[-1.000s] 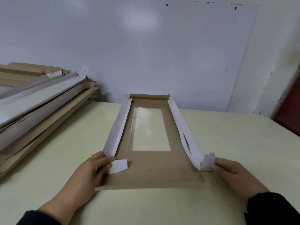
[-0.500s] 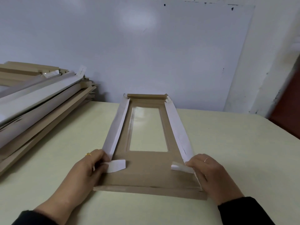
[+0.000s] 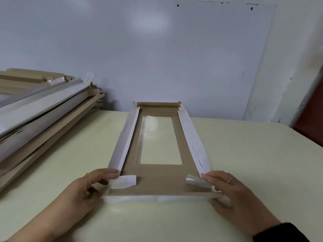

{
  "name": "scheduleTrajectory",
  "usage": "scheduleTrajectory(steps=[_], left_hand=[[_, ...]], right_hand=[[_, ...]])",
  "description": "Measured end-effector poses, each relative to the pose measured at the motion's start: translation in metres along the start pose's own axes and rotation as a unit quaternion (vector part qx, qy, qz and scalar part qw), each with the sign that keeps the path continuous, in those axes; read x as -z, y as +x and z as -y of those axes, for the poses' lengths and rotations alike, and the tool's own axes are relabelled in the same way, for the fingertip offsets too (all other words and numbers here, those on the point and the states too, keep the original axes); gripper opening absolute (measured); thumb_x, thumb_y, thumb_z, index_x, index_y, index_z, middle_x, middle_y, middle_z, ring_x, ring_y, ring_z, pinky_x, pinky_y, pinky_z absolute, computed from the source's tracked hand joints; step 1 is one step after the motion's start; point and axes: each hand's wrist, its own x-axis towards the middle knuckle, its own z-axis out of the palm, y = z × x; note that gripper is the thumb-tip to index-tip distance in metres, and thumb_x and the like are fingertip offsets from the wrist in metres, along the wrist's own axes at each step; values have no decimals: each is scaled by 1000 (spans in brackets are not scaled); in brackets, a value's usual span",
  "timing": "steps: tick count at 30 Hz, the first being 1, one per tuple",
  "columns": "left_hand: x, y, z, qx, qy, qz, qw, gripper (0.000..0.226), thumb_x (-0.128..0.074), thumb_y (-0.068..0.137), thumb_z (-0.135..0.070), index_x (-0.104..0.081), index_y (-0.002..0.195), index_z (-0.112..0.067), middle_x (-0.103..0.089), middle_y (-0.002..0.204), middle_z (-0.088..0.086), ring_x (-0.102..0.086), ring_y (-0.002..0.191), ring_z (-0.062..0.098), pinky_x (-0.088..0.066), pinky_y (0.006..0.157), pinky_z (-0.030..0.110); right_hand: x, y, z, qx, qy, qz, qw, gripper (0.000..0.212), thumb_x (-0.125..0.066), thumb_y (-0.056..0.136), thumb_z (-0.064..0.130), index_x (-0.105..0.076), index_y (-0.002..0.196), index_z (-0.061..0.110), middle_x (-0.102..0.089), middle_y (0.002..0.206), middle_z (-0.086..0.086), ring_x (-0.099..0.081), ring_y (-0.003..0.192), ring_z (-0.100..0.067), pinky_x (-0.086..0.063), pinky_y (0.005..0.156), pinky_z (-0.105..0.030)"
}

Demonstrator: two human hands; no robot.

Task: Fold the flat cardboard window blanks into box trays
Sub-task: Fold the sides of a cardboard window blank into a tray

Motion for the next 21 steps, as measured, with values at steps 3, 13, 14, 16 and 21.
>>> scheduleTrajectory(steps=[3, 13, 14, 16, 21], left_hand=[[2, -1, 4, -3, -1, 31, 1000, 84, -58, 75, 18, -52, 111, -58, -54, 120, -33, -57, 98, -2, -45, 73, 10], [-12, 15, -14, 44, -73, -84, 993, 31, -71, 76, -3, -53, 55, -17, -48, 58, 2, -38, 52, 4, -29, 50, 14], [-13, 15, -13, 53, -79, -82, 992, 27, -70, 77, -2, -53, 58, -12, -47, 58, 1, -37, 52, 5, -29, 50, 15], [-15, 17, -13, 64, -86, -87, 990, 18, -69, 78, -2, -55, 68, -5, -47, 59, 1, -39, 53, 7, -31, 51, 17], [-22, 16, -13, 62, -76, -135, 986, 39, -67, 78, 2, -46, 97, -26, -51, 67, 7, -44, 57, 12, -35, 55, 15]], right_hand=[[0, 7, 3, -76, 127, -30, 988, 32, -74, 70, -2, -73, 95, 19, -64, 93, 22, -52, 72, -2, -38, 64, -3], [-13, 24, -3, -234, 324, -95, 912, 38, -70, 72, -5, -54, 83, 28, -54, 57, 3, -45, 52, -7, -37, 51, -12], [-15, 25, -3, -239, 327, -102, 909, 41, -71, 71, -5, -48, 84, 27, -54, 57, 2, -45, 51, -7, -38, 51, -12], [-18, 24, -4, -246, 312, -117, 910, 46, -73, 70, -4, -40, 83, 26, -53, 58, 1, -44, 50, -7, -38, 50, -12], [-18, 22, -1, -194, 227, -101, 949, 45, -72, 73, -1, -51, 86, 38, -51, 61, -1, -48, 58, -8, -37, 55, -7]])
